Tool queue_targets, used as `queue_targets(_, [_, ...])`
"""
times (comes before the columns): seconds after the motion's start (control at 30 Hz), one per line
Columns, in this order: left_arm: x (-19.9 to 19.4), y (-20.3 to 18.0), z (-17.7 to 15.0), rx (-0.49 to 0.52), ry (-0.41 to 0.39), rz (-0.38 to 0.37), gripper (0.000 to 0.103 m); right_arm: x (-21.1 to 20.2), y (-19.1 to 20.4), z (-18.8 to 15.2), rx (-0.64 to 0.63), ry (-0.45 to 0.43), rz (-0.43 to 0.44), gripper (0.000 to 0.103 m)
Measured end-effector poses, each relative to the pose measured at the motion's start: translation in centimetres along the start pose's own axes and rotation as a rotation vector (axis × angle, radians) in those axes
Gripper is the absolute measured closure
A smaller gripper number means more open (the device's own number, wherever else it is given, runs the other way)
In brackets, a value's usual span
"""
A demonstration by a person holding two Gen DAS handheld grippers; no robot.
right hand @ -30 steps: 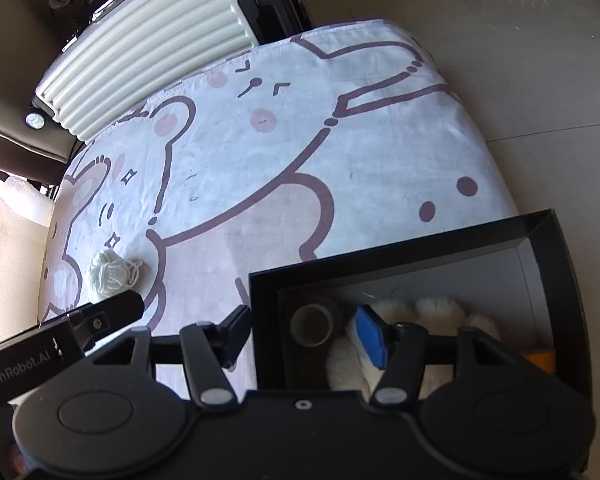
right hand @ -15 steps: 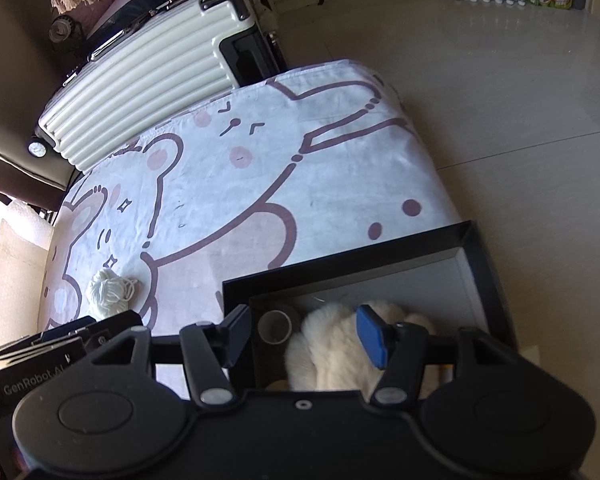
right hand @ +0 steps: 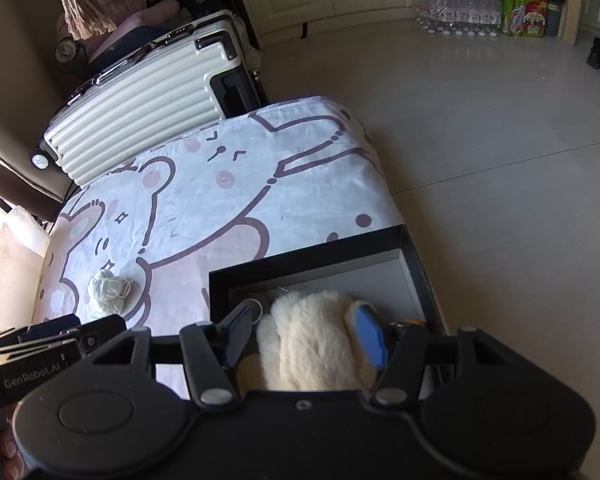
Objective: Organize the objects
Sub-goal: 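Withdraw both tools up from the black box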
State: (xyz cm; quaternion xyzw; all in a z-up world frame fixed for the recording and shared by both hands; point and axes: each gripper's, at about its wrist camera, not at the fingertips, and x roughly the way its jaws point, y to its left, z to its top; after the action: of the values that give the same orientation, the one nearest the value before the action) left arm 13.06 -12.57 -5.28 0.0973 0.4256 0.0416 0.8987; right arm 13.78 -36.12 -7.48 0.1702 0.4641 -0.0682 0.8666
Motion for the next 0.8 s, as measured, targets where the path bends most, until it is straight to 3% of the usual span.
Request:
queue_targets(0.33, [-3.6, -1.1, -1.6, 0.041, -0.032, 0.0, 0.037, -4.5, -0.6, -2.2, -0.01, -0.059, -0.043, 0.042])
queue_targets(0.53, [-5.0, -1.1, -2.4, 0.048, -0.047, 0.014, 0.032, -6.5, -0.4, -3.2, -0.039, -0.096, -0.07, 0.033])
queue_targets(0.8, [-6.2, -0.8, -2.9, 0.053, -0.082, 0.05, 0.012, -8.1, -0.3, -4.2, -0.077, -0.141, -0.141, 0.015])
